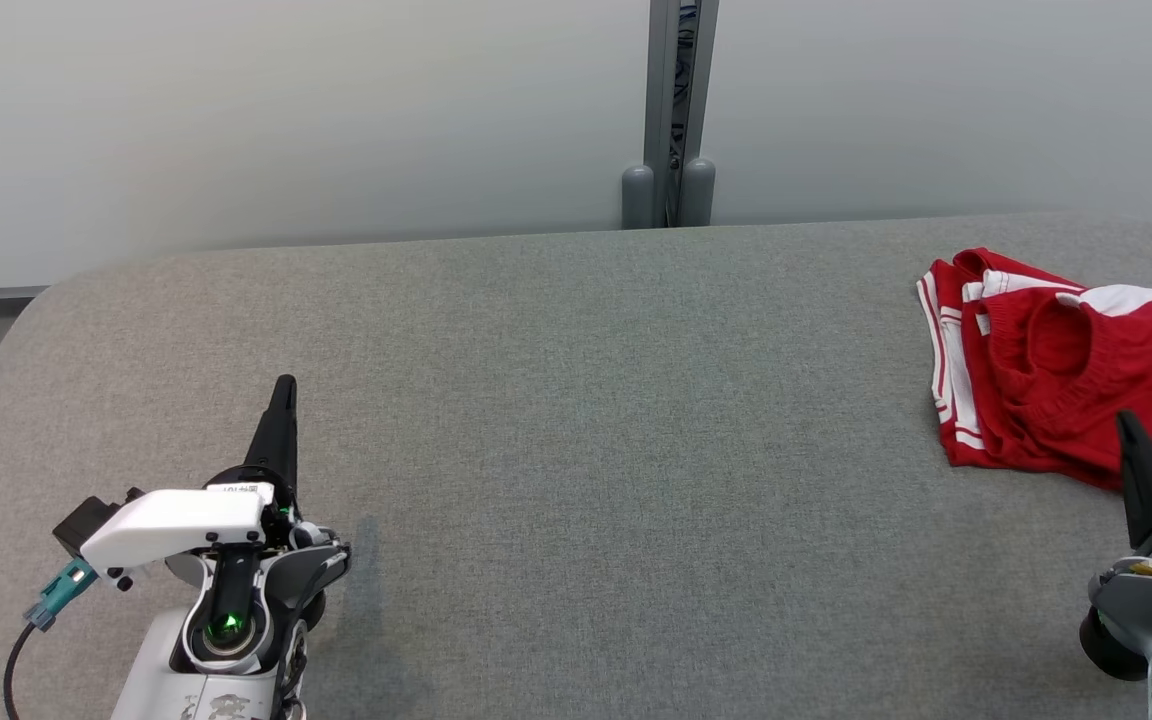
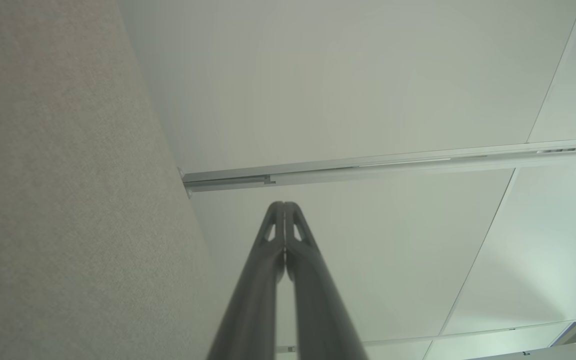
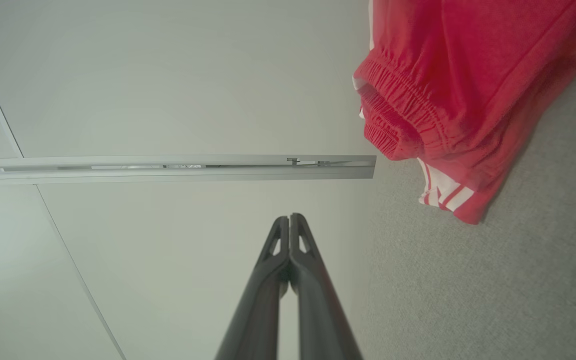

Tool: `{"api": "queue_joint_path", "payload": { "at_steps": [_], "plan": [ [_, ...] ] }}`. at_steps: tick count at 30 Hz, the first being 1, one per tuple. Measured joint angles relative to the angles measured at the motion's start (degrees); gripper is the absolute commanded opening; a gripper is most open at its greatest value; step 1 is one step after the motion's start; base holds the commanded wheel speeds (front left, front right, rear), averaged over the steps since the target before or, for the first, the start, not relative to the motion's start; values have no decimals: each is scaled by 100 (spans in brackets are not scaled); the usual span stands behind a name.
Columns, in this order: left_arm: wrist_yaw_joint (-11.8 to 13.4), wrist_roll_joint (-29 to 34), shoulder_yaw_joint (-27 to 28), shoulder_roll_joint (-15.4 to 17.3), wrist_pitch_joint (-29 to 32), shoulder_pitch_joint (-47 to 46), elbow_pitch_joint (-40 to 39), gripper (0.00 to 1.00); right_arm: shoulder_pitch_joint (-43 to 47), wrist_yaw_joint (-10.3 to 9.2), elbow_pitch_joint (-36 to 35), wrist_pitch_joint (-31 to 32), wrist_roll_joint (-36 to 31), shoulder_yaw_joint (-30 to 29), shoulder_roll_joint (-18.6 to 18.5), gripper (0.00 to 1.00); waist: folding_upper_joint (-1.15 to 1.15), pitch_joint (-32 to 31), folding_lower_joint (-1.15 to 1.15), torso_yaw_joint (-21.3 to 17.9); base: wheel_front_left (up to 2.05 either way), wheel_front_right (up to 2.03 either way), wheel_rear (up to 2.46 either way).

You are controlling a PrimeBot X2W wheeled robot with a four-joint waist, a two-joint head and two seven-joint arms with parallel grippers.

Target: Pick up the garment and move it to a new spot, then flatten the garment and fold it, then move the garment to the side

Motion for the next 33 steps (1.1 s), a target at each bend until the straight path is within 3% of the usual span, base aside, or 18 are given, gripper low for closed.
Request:
{"api": "queue_joint_path", "payload": {
  "at_steps": [33],
  "plan": [
    [0,0,0,0,0,0,0,0,-1,0,0,0,0,-1,0,0,0,0,0,0,0,0,0]
  ]
}}
